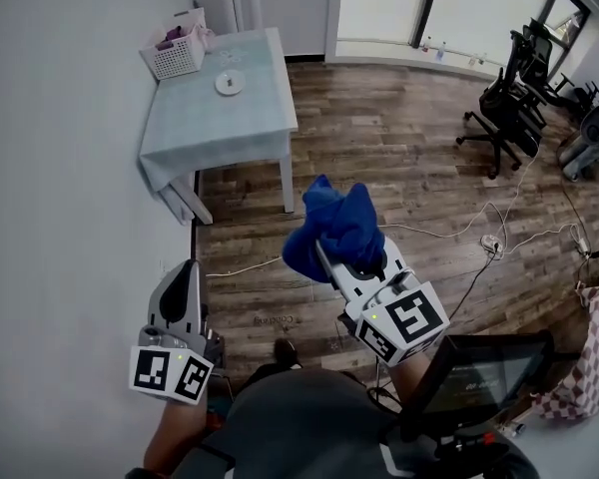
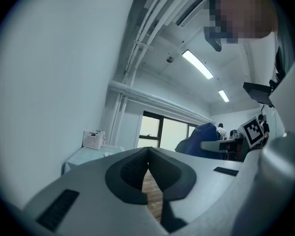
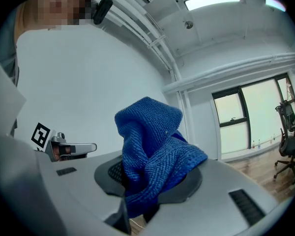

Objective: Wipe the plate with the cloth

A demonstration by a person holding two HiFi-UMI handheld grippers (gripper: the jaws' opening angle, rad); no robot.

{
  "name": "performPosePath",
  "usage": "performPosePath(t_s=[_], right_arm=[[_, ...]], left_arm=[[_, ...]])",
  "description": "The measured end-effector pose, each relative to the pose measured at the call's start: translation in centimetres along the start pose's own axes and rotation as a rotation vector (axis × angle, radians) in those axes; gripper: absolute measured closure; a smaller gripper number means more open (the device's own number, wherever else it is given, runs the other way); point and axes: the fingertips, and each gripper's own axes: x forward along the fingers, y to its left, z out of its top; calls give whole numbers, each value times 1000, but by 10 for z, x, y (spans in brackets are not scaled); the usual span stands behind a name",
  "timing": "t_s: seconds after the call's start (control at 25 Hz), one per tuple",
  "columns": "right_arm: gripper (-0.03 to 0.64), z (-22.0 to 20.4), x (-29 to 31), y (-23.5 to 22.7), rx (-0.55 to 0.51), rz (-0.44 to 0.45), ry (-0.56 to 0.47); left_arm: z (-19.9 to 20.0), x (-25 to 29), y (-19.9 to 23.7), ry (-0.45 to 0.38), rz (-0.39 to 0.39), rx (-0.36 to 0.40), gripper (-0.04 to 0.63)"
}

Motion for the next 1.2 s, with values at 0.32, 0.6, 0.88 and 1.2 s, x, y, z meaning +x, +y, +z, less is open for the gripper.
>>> performPosePath(t_s=[0.32, 0.6, 0.88, 1.2], right_arm=[[494, 6, 48, -25, 12, -34, 7], [494, 13, 88, -86, 20, 11, -17], [493, 33, 127, -146, 6, 90, -23], [494, 48, 163, -216, 15, 135, -39]], left_arm=[[6, 48, 36, 2, -27, -29, 586], [5, 124, 43, -4, 8, -9, 586], [27, 197, 40, -29, 68, 26, 586], [32, 277, 38, -23, 107, 38, 588]])
